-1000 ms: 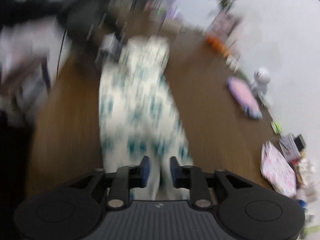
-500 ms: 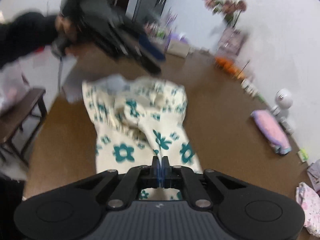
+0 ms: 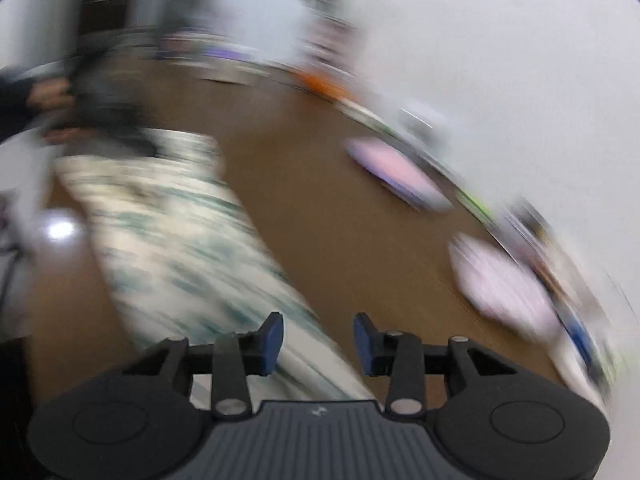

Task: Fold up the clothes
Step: 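Release the folded garment with both grippers and reposition over it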

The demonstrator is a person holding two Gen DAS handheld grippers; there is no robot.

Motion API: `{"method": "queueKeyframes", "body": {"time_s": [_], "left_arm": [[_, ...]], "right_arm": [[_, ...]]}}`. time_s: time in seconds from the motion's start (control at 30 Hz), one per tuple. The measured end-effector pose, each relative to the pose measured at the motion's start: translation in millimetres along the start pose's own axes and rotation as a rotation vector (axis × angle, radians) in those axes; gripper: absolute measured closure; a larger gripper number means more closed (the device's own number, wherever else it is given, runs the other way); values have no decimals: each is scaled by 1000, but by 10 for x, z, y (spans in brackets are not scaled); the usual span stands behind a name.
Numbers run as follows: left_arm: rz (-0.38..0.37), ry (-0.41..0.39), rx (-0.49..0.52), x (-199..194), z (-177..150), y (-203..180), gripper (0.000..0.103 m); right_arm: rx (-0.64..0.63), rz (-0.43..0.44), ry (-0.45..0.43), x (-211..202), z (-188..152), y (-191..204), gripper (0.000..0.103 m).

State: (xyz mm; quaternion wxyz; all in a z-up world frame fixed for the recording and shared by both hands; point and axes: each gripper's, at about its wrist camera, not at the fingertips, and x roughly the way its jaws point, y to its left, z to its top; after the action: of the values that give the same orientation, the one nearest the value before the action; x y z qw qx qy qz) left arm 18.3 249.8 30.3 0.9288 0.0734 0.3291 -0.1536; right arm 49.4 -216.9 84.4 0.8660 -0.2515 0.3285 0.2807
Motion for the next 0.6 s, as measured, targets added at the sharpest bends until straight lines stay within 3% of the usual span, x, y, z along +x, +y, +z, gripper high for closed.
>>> {"method": "queueKeyframes", "body": {"time_s": [0.07, 0.13, 0.2, 0.27, 0.4, 0.47, 0.6], "left_arm": [[73, -31, -39, -200, 35, -13, 84], [103, -81, -77, -417, 124, -90, 65], [109, -145, -81, -614, 211, -253, 45], [92, -197, -77, -698, 287, -444, 35], [32, -169, -57, -491, 422, -748, 32], [54, -122, -78, -360, 443, -867, 32], [187, -52, -256, -281, 257, -894, 29]], "right_arm": [[182, -44, 45, -36, -191, -388, 65], [323, -74, 47, -93, -353, -450, 65], [459, -104, 44, -152, -513, -482, 65], [560, -111, 13, -174, -600, -428, 66], [589, -63, -69, 78, -362, -203, 73], [610, -93, -54, 261, -249, -202, 74], [706, -188, 30, 546, -227, -145, 75]]}}
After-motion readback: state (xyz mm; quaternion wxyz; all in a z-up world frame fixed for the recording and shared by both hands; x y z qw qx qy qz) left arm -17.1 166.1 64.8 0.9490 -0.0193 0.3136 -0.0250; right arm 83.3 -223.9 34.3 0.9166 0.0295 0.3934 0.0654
